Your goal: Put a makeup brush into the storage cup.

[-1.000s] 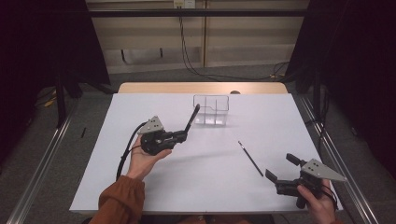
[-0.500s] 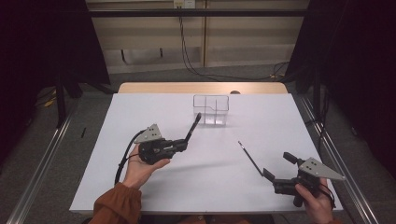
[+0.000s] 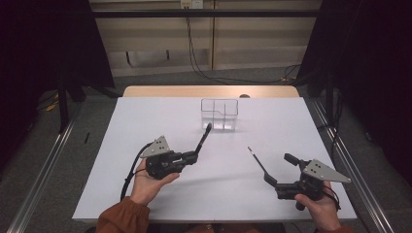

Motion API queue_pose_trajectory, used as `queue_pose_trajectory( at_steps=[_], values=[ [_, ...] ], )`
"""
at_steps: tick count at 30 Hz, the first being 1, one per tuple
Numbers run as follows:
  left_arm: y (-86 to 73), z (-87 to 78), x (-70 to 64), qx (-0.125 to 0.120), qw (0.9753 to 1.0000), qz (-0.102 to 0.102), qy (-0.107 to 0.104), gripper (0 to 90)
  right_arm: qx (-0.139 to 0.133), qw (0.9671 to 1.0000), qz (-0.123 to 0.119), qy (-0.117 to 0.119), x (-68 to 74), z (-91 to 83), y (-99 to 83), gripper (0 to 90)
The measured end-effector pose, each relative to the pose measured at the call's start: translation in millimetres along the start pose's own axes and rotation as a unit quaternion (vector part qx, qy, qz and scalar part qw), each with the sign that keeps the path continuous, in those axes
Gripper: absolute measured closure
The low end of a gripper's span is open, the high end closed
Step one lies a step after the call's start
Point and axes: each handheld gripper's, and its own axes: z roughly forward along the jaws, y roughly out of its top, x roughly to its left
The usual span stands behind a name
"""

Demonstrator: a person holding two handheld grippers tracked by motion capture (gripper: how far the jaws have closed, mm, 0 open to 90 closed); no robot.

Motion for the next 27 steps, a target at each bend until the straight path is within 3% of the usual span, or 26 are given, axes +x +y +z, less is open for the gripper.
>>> queue_pose_trajectory(
  at_steps=[5,8,11,27],
  values=[
    [-1.6,-0.8,-6.7,0.006,1.0,0.005,0.0,79.7,0.008,0.9995,-0.005,0.029,10.0,13.5,6.4,0.0],
    [-3.5,-0.6,-10.3,0.005,1.0,0.003,-0.006,79.7,0.016,0.9985,0.01,0.051,15.9,22.5,10.7,0.0],
    [-4.2,1.8,-11.5,0.005,0.9999,0.003,-0.009,79.7,0.017,0.9978,0.003,0.064,20.7,31.7,15.6,0.0],
    [-6.2,6.9,-19.6,0.001,0.9998,0.007,-0.018,79.6,-0.008,0.9943,-0.019,0.104,38.8,63.2,37.8,0.3]
  ],
)
